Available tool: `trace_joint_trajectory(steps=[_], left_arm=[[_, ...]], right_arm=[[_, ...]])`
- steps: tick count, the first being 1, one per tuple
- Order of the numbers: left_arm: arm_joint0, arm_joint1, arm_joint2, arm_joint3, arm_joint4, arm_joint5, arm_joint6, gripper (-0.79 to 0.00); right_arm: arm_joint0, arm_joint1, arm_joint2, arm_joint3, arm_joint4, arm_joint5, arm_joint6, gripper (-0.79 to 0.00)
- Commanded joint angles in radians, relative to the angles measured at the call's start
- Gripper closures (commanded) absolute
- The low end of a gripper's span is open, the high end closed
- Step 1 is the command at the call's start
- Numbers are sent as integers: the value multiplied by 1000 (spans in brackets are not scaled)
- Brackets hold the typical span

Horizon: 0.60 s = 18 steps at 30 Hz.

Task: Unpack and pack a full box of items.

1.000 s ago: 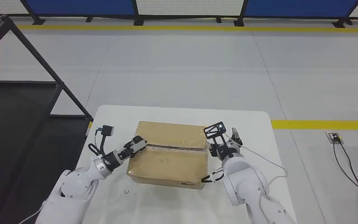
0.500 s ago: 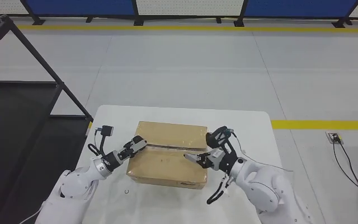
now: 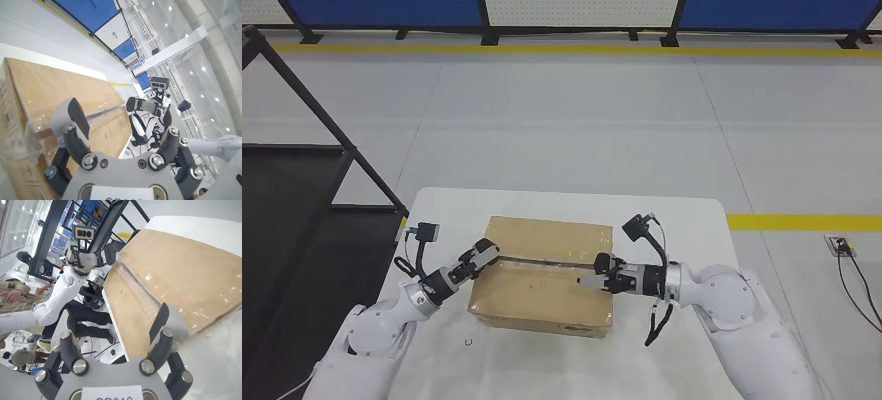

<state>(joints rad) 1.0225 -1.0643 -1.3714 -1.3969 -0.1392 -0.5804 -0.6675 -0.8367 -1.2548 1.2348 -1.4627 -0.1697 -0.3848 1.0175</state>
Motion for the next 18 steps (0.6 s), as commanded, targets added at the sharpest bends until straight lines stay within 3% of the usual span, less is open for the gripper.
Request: trace_joint_trajectory(steps=[1,18], left_arm=[[4,0,-3,-2,-1,-2,10,-785],[125,10,-106,-73,-53,-60,109,-785]], right_arm=[[4,1,-5,5,5,4,-4,-785],[108,-13,-118,124,12,50,-42,-785]])
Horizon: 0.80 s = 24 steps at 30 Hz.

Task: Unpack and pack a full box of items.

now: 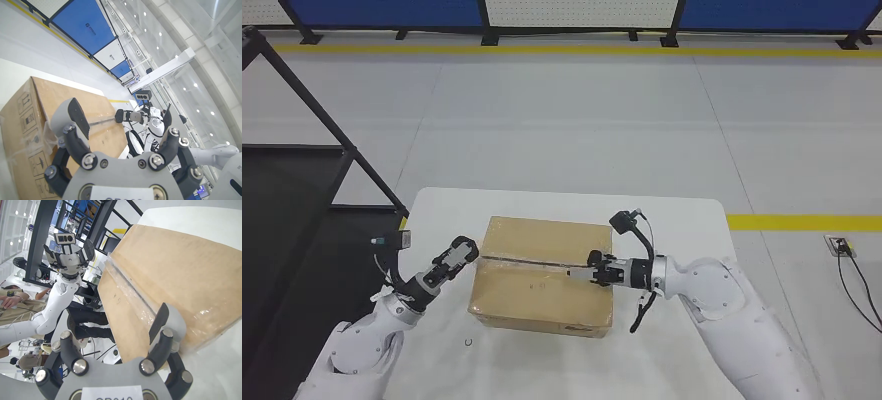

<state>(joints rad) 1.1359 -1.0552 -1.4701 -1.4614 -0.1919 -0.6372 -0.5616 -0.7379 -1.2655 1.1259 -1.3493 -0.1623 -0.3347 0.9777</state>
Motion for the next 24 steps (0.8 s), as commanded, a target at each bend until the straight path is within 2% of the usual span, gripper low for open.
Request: trace_joint_trajectory(steps=[1,6,17,20,24], left_arm=[[22,2,-16,-17,-2,-7,6,-785],[73,7,-54,-57,-13,-17,16,-785],[139,12,-97,-89,16,-21,22,-785],[146,13,-107,-95,16,-23,32,-785],[158,13,-122,-100,9,-29,45,-785]], right_arm=[[20,-5,-19,22,10,0,-6,-785],[73,-19,-63,88,57,-2,-7,-785],[77,-19,-65,91,59,-2,-6,-785],[60,-24,-75,84,104,39,-37,-785],[92,-40,-101,140,188,126,-50,-785]])
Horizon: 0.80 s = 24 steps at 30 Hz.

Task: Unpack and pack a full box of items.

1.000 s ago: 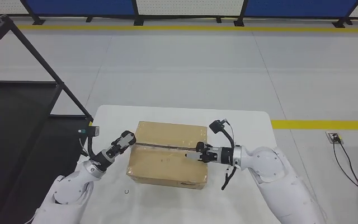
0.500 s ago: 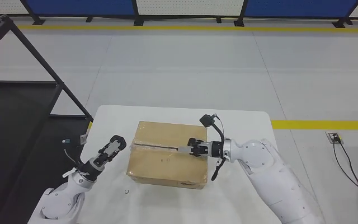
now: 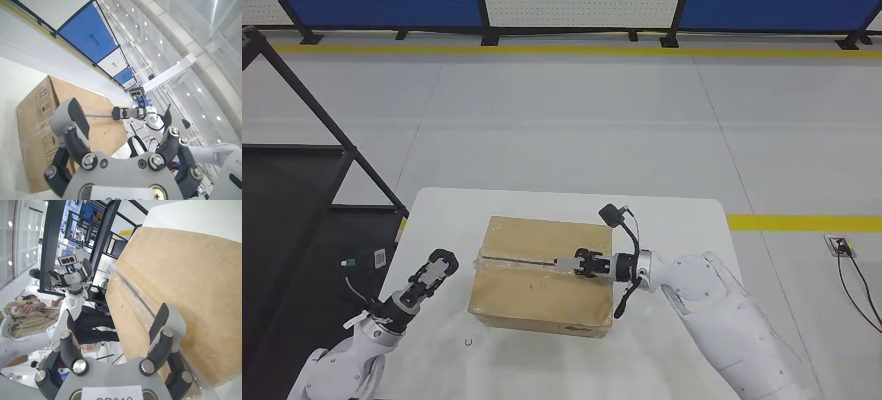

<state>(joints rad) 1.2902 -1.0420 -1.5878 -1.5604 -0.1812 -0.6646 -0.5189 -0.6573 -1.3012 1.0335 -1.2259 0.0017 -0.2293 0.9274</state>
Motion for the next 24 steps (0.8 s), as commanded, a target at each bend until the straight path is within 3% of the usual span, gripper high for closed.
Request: trace_joint_trajectory(steps=[1,8,24], left_arm=[[9,1,-9,-2,-4,-5,6,-785],[41,2,-34,7,-16,-16,15,-785],[117,4,-92,-22,-53,-58,33,-785]], right_arm=[[22,-9,-15,35,48,30,1,-785],[110,-44,-90,150,125,56,32,-785],[254,-152,-283,292,166,86,-53,-785]])
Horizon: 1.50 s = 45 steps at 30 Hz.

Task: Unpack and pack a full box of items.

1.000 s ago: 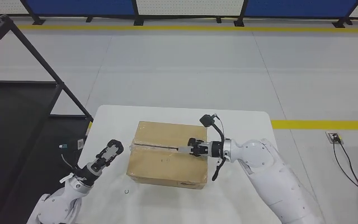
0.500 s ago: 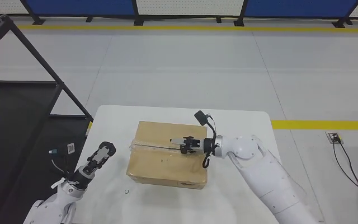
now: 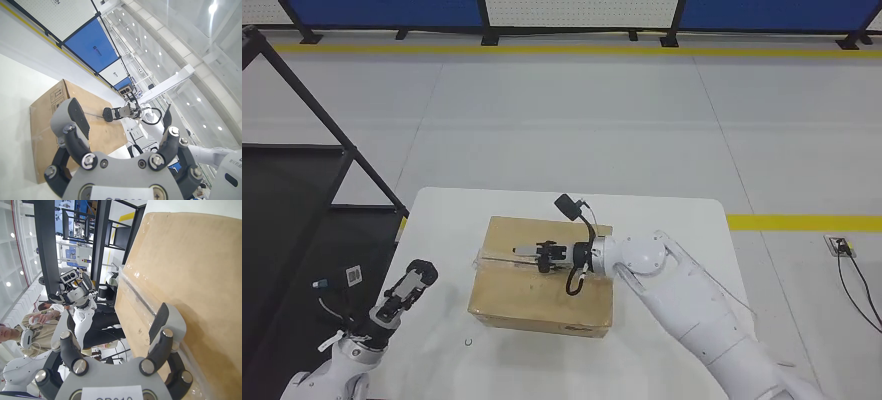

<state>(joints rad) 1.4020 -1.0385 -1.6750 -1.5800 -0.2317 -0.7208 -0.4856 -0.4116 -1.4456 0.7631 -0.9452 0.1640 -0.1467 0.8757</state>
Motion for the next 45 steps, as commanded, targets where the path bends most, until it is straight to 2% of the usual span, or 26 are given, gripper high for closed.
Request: trace_joint_trajectory(steps=[1,16,26,30,35,39,45], left_arm=[[10,0,-9,-5,-5,-3,0,-785],[52,1,-43,-6,-35,-27,-9,-785],[57,0,-48,-5,-42,-25,-18,-785],[50,-1,-38,-6,-38,-17,-23,-785],[36,-2,-27,-12,-30,-10,-27,-785],[25,-2,-17,-21,-29,-4,-38,-785],[6,-2,-6,-41,-21,17,-52,-785]], right_arm=[[17,-17,-25,22,8,4,-5,-785],[114,-134,-148,142,-3,-16,-109,-785],[147,-179,-164,248,4,-46,-69,-785],[156,-178,-149,261,-1,-54,-28,-785],[144,-156,-105,258,-3,-81,24,-785],[126,-128,-65,233,-16,-70,91,-785],[72,-70,17,148,-78,-30,118,-785]])
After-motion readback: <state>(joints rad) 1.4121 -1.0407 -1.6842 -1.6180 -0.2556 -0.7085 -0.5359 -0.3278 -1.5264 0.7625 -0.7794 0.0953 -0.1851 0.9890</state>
